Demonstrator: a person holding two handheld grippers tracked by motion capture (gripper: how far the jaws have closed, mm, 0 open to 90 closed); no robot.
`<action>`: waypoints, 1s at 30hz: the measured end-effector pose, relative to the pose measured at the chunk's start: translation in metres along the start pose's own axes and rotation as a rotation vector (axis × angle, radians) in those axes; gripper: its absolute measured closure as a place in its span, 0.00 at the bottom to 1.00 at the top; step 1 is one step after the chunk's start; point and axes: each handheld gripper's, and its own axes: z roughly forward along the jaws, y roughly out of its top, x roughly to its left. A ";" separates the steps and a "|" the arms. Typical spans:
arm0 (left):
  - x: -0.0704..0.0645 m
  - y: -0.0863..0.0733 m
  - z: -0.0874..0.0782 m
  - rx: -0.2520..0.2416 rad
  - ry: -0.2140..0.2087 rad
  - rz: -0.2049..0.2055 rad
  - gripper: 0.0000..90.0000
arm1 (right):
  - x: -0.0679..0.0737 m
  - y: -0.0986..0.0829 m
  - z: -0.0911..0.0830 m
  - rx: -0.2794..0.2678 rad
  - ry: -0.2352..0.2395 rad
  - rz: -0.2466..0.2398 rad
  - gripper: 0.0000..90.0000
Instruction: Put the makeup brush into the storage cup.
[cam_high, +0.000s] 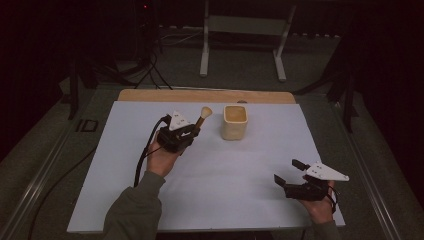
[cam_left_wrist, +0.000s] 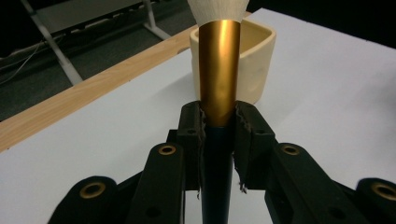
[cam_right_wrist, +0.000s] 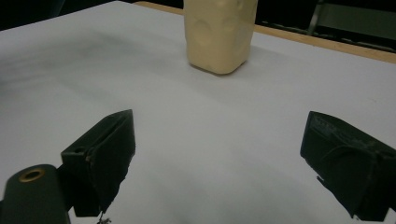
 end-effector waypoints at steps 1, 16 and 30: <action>0.000 0.002 0.002 -0.010 0.001 -0.001 0.83 | 0.000 0.000 0.000 0.000 0.001 0.000 0.11; 0.001 0.006 0.011 -0.062 0.007 -0.019 0.83 | -0.001 0.000 0.000 -0.004 0.001 0.003 0.11; 0.001 0.012 0.021 -0.092 0.022 -0.021 0.83 | -0.001 0.000 0.001 -0.001 0.007 0.003 0.11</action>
